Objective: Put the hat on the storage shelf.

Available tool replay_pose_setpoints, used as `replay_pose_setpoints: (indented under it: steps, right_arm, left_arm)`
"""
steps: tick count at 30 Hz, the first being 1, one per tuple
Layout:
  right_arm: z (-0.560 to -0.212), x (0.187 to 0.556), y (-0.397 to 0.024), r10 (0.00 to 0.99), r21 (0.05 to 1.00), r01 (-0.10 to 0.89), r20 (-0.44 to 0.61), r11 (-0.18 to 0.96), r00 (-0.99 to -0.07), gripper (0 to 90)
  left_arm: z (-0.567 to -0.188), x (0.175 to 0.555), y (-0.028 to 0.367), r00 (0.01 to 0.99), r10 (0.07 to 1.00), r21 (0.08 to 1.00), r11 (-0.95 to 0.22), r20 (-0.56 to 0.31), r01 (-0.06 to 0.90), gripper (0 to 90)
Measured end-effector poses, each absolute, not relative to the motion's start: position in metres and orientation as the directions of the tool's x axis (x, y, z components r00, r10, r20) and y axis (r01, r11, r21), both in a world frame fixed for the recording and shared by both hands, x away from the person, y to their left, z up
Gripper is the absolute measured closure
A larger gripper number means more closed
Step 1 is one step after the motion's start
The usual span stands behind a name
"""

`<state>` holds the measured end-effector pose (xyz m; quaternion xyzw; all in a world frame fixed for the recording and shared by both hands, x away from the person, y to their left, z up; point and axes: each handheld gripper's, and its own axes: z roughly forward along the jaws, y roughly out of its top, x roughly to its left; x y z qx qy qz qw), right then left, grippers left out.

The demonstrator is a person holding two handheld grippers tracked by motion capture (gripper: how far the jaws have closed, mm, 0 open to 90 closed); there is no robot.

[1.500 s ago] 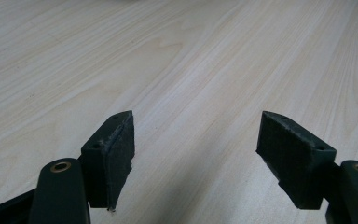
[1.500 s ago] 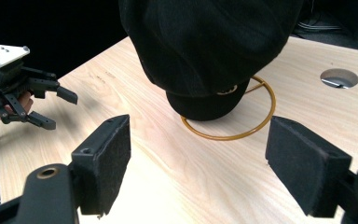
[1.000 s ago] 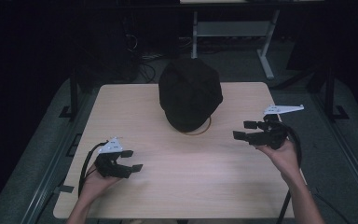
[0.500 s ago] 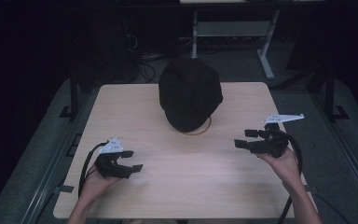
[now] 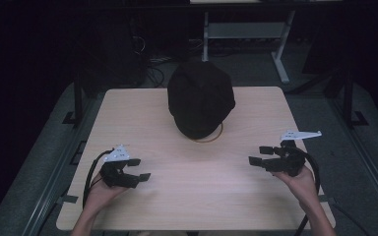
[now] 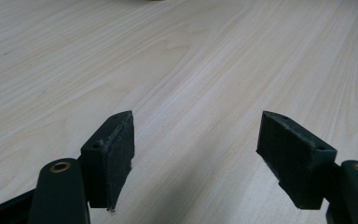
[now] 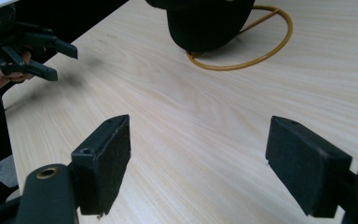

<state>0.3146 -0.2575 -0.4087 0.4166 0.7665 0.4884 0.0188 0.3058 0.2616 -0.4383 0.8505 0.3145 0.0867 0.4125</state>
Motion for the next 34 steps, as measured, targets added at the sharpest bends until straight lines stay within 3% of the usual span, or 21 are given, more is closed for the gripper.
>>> replay_pose_setpoints:
  steps: [34]
  right_arm:
    - [-0.441, 0.268, -0.269, 0.665, 0.77, 0.623, 0.395, 0.136, -0.634, 21.6]
  left_arm:
    - [-0.439, 0.306, 0.259, 0.789, 0.602, 0.756, -0.46, -0.121, 0.466, 26.3]
